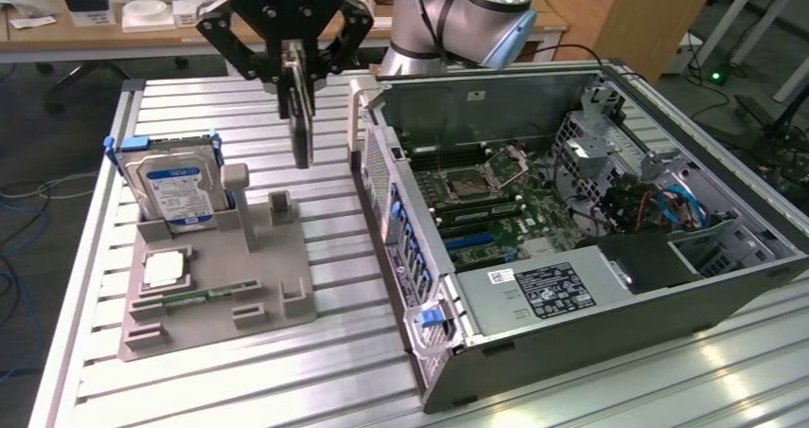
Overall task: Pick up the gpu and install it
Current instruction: 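Pick up the gpu and move the gpu toward the slot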
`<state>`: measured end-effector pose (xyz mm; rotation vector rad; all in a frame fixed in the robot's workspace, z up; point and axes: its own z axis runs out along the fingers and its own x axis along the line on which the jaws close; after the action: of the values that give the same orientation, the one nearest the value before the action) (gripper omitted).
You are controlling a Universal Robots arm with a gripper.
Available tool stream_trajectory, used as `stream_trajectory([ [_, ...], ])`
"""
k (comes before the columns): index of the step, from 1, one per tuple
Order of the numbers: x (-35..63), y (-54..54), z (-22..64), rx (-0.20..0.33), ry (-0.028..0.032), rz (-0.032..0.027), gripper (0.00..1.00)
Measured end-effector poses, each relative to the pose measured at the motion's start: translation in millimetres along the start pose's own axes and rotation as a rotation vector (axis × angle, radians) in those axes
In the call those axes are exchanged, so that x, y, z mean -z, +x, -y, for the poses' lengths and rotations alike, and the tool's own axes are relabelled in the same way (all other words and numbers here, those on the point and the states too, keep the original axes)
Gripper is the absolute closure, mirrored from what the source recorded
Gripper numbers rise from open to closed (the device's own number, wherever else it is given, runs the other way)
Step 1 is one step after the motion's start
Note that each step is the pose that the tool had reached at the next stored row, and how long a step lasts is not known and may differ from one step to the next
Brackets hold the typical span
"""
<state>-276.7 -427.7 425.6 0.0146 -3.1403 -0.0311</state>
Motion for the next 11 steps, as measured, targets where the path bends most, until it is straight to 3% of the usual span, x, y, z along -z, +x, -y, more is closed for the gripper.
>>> stream_trajectory([
  [11, 0.0, -49.2, 0.5, 0.000, 0.0000, 0.0000, 0.72],
])
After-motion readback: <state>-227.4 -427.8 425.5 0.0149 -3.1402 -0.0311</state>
